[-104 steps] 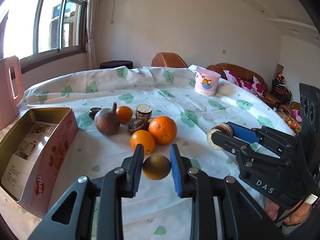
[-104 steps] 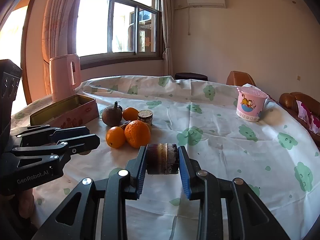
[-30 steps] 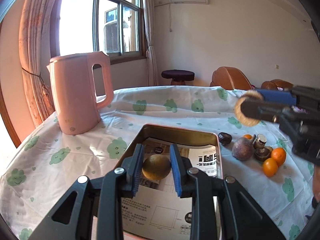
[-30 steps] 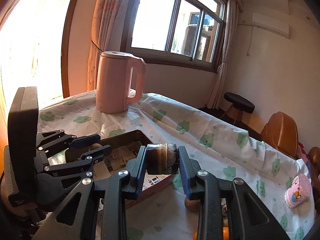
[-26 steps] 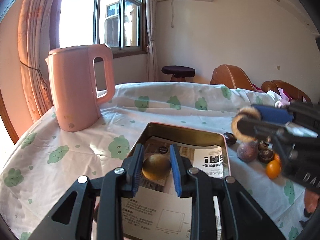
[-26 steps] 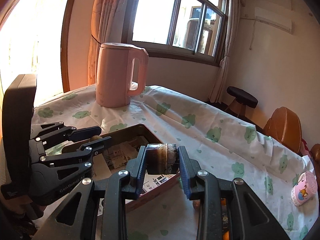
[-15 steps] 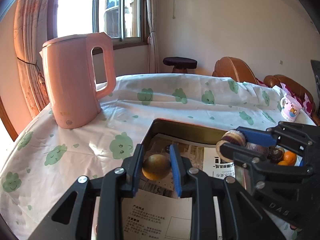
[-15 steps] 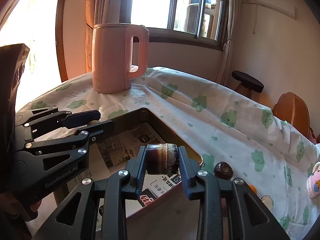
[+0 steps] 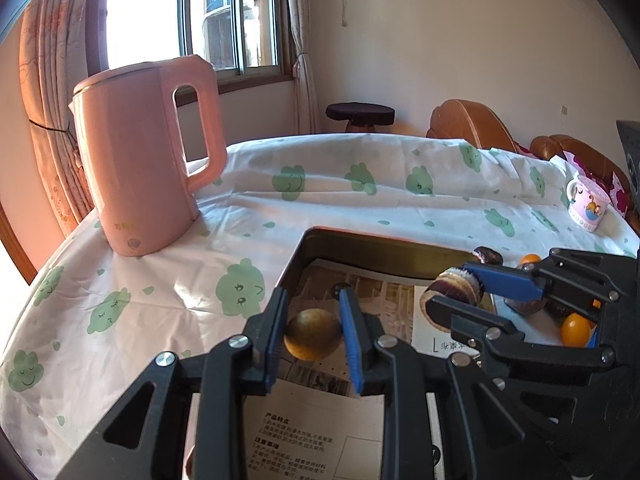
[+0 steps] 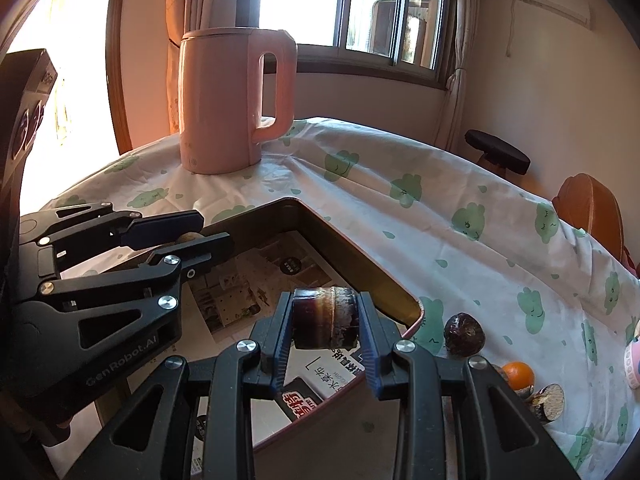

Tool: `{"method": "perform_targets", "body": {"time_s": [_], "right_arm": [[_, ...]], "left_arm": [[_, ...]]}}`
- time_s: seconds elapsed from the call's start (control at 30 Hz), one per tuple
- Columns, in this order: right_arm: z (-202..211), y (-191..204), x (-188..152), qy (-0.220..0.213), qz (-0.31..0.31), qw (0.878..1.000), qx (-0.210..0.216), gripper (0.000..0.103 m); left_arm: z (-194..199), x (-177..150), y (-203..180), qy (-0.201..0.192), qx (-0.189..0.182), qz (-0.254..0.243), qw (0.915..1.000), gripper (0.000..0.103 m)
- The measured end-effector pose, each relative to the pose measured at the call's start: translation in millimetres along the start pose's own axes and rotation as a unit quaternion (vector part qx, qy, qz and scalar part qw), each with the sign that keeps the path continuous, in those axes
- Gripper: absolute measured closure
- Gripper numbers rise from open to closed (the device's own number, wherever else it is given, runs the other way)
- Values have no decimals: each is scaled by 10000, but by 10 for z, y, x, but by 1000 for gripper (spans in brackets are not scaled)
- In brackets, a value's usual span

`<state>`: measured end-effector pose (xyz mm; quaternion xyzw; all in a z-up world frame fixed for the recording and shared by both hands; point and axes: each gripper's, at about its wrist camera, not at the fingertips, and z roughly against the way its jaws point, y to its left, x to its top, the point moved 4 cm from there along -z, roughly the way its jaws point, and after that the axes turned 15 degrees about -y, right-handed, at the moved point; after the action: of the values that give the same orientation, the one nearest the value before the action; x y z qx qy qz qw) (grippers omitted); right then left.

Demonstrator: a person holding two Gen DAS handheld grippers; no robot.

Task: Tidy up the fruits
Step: 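Carry the roll cake in the right gripper while the left gripper carries the yellow fruit to the tin box, then open the right gripper over the tin box while the left gripper releases the yellow fruit inside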

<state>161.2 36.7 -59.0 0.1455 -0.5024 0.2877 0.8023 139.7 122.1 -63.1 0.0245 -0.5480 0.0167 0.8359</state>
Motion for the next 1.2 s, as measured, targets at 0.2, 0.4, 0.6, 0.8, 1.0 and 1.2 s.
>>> {"method": "perform_targets", "body": {"time_s": [0.2,0.4,0.6,0.8,1.0,1.2], "right_arm": [[-31,9,-36,57,-4,10000,6,70],[-53,11,-52,89,-11,10000,8,70],[-77,17,-76,163,-20,9999,2,70],[71,-60,-46,-8,-67,9999,-132,54],[643,-377,-122,-350,-198,9984,-399,45],[1205,-1003,-416,-457,-428,9899,-1275,39]], "left_arm": [[-52,-38,-4,110,-12,-27,9999,75],[-87,-67,-7,189,-21,-39,9998,75],[-102,-79,-8,239,30,-79,9997,69],[32,-46,25,107,-21,145,9998,41],[370,17,-195,-358,-364,338,9981,27],[503,-3,-751,-476,-827,209,9952,27]]}}
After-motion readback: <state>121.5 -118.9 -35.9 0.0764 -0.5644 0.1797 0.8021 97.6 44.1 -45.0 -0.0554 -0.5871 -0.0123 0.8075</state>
